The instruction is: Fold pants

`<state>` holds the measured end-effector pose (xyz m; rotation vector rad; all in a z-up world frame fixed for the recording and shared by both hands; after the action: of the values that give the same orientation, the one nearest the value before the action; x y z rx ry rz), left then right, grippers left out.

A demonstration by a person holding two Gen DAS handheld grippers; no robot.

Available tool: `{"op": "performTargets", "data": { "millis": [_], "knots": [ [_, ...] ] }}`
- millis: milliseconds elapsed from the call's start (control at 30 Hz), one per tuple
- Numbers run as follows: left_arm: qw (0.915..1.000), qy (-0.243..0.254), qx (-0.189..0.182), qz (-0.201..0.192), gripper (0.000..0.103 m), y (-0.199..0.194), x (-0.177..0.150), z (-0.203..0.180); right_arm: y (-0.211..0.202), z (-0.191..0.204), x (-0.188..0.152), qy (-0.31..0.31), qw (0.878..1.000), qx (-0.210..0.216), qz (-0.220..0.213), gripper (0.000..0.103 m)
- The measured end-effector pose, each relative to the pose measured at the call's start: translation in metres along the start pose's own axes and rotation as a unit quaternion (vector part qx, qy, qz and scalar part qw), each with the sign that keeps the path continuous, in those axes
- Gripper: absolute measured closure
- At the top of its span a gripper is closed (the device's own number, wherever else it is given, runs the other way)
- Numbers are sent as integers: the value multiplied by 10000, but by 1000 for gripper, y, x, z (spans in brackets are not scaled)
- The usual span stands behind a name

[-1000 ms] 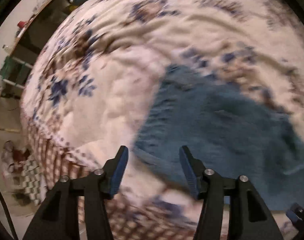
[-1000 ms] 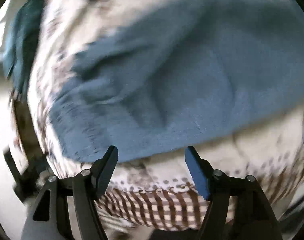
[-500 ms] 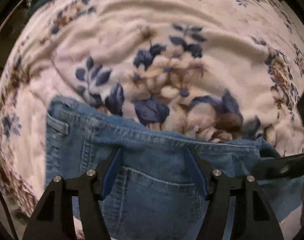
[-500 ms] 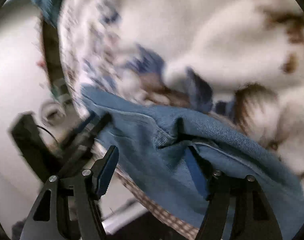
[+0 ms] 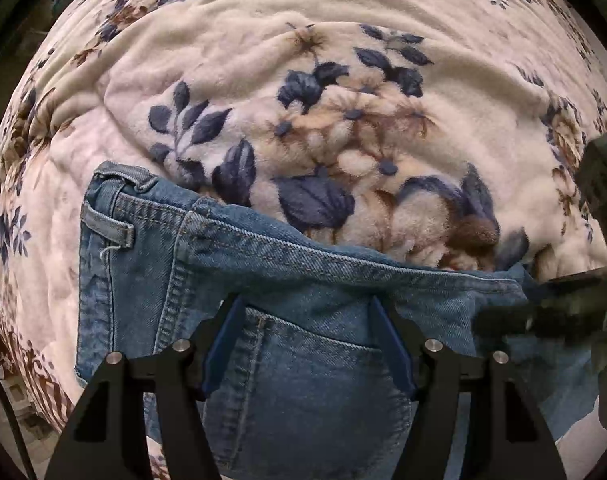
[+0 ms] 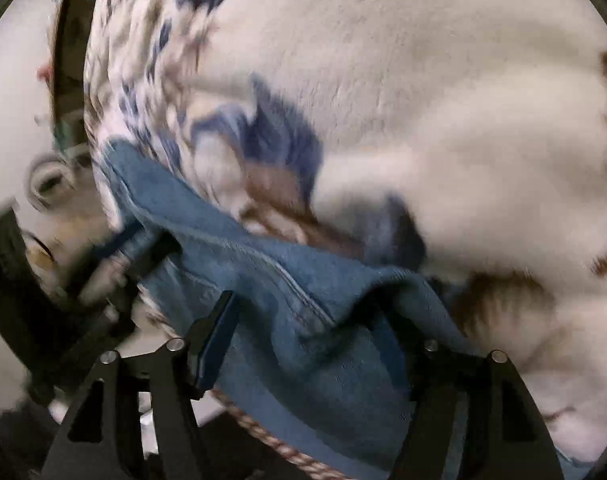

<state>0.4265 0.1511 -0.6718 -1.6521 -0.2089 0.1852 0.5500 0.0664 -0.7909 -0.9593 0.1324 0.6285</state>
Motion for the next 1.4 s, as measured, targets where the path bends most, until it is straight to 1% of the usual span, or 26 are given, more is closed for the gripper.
{"op": "performTargets", "data": {
  "millis": [33, 67, 100, 133, 167, 200, 267, 333, 400, 433, 467, 500, 567, 600, 633, 700, 767, 833, 867, 900, 1033, 1133, 1167, 1267, 1333, 1400],
  "knots": [
    [10000, -10, -6, -16, 40, 0, 1, 1, -1, -1, 6, 77, 9996, 227, -111, 33],
    [10000, 3, 2, -24, 40, 1, 1, 2, -3, 0, 8, 74, 9994, 249, -224, 41],
    [10000, 51, 44, -17, 40, 3, -1, 3, -3, -4, 7, 1, 9996, -19, -286, 54],
    [9999, 92, 81, -7, 40, 3, -3, 2, -5, -10, 3, -101, 9980, -497, -365, 82],
    [9998, 135, 125, 10, 40, 4, -4, 2, -18, -12, 0, 86, 9977, -330, -581, 86],
    [9997, 184, 164, 28, 40, 6, -7, 4, -31, -12, -2, 254, 9964, -104, -804, 87],
    [9997, 192, 161, 70, 40, 10, -11, 9, -60, -11, -10, 308, 9927, 70, -1168, 87],
    [9997, 158, 161, 99, 38, 12, -15, 15, -68, -13, -24, 279, 9928, 52, -1161, 86],
    [9998, 54, 98, 176, 38, 9, -17, 19, -76, -17, -32, -6, 9912, -579, -1188, 85],
    [9998, 17, 51, 203, 38, 7, -18, 19, -81, -15, -33, -114, 9896, -757, -1215, 82],
    [9998, -13, -9, 210, 38, 2, -18, 18, -88, -15, -37, -213, 9873, -926, -1273, 76],
    [9998, -16, -79, 178, 38, -2, -16, 18, -93, -17, -42, -379, 9843, -1187, -1253, 64],
    [9997, 22, -214, 89, 38, -14, -12, 11, -99, -37, -54, -724, 9679, -2094, -1186, 58],
    [9995, 75, -311, 35, 38, -18, -9, 4, -101, -50, -60, -799, 9640, -2294, -1084, 58],
    [9993, 134, -341, -17, 38, -21, -6, -2, -100, -58, -64, -808, 9644, -2320, -981, 58],
    [9989, 251, -372, -93, 38, -23, 0, -14, -92, -61, -72, -865, 9721, -2019, -826, 58],
    [9984, 327, -452, -99, 38, -21, 4, -27, -78, -65, -74, -987, 9723, -2037, -590, 59],
    [9979, 452, -438, -143, 38, -19, 7, -40, -66, -64, -74, -1100, 9697, -2115, -541, 80],
    [9976, 522, -431, -141, 38, -17, 8, -45, -66, -67, -75, -1037, 9684, -2194, -580, 96],
    [9972, 602, -412, -136, 38, -14, 9, -51, -71, -70, -74, -793, 9678, -2264, -767, 98],
    [9963, 832, -182, -114, 38, 3, 11, -56, -96, -60, -85, -325, 9605, -2320, -1499, 100],
    [9960, 879, -137, -83, 38, 11, 14, -54, -112, -72, -94, 65, 9545, -2331, -1856, 101],
    [9959, 890, -118, -82, 38, 14, 15, -55, -116, -78, -95, 206, 9492, -2406, -2019, 101],
    [9958, 918, -49, -24, 38, 19, 17, -59, -99, -87, -96, 416, 9546, -2357, -1775, 101],
    [9963, 857, -72, -13, 38, 19, 18, -61, -93, -85, -99, 406, 9724, -1768, -1466, 99],
    [9966, 810, -139, -40, 38, 12, 19, -67, -108, -80, -97, 253, 9760, -1570, -1489, 97]
  ]
}}
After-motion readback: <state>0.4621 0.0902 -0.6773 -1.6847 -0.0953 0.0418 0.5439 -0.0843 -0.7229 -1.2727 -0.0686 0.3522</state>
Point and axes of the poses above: each gripper's, at about its wrist camera, not at the fingertips, and y roughly the way its jaws point, z to its left, x to its top, the point moved 8 cm from there along y, roughly the way its jaws point, and after that the axes turned 6 degrees about -x, right-handed, at the moved point
